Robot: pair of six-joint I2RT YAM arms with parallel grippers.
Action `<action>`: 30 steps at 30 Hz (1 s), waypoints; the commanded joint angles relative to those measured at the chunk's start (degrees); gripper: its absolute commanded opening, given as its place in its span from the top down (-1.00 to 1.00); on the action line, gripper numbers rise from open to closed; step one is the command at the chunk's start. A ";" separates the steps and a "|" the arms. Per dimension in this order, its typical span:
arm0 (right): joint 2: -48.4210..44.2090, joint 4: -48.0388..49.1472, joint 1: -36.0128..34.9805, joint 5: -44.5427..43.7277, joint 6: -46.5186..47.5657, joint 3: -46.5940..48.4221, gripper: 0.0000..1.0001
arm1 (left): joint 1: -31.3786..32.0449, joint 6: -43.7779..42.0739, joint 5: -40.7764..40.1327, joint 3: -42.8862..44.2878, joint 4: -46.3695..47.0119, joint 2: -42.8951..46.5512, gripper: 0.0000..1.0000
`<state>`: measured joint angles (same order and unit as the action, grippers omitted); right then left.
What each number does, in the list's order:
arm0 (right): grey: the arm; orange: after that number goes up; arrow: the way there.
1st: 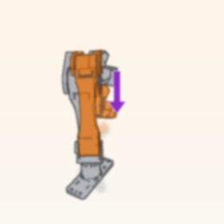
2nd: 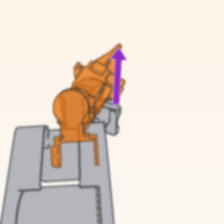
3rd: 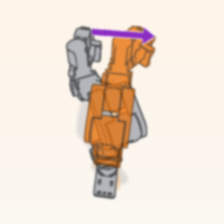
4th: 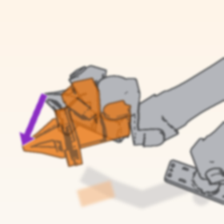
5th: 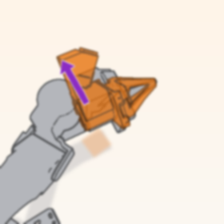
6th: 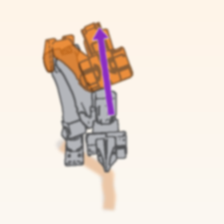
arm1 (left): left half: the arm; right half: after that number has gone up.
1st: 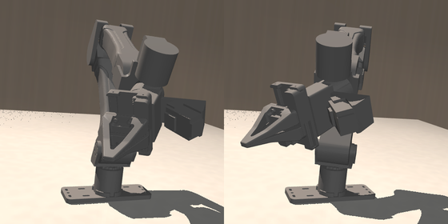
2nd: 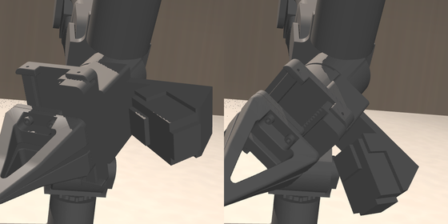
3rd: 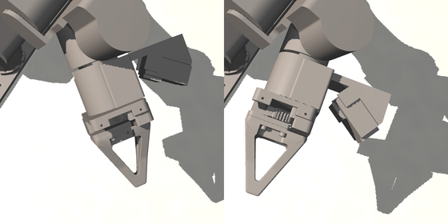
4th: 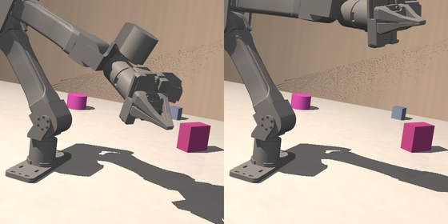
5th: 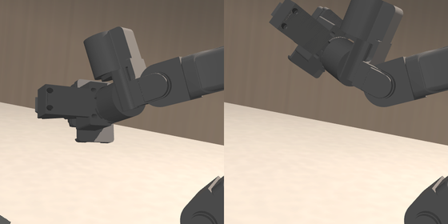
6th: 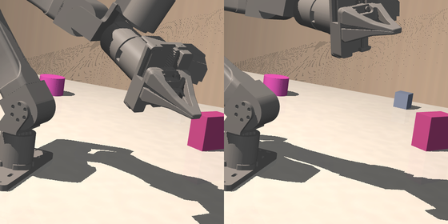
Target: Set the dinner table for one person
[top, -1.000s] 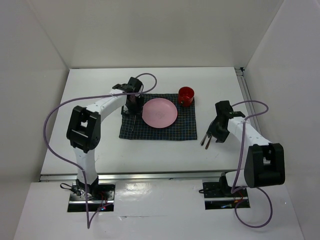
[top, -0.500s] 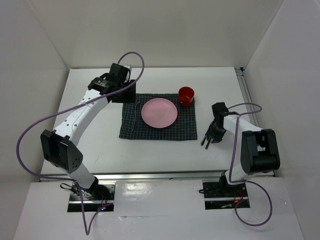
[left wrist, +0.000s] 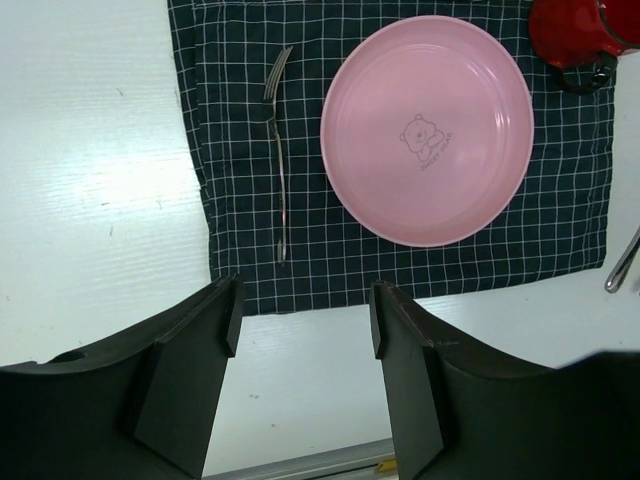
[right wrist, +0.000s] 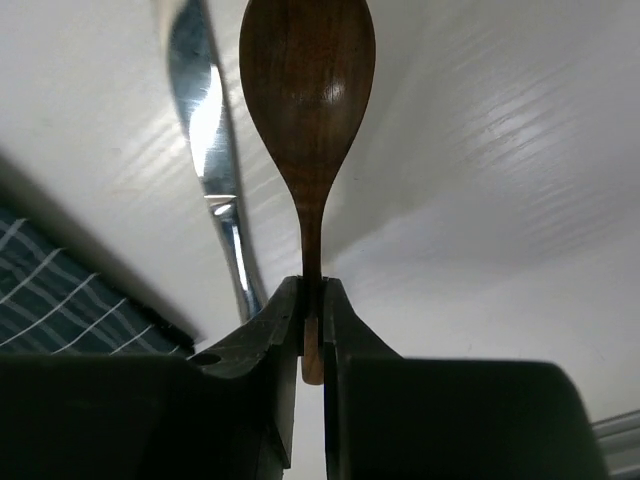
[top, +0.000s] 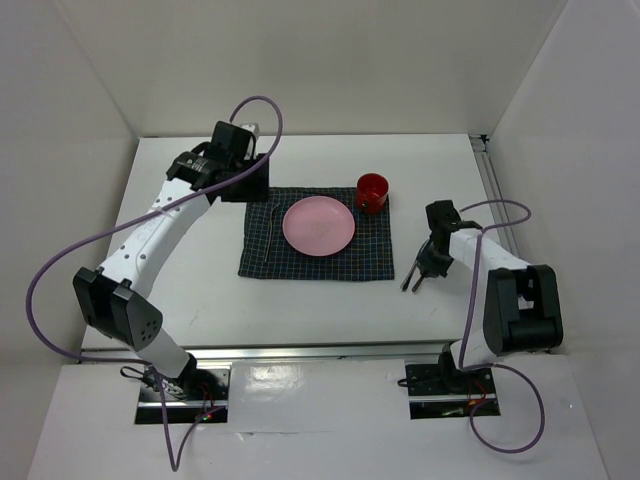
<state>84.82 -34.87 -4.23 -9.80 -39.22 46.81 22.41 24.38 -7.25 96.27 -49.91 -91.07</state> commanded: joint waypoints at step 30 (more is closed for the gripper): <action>25.14 -1.34 -20.73 9.54 11.10 31.68 1.00 | 0.09 2.60 0.65 -1.00 -0.28 6.52 -0.40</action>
<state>108.84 -36.75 -23.64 -0.95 -28.93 75.68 22.41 25.93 -6.31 95.81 -50.46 -86.72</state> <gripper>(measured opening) 0.153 0.700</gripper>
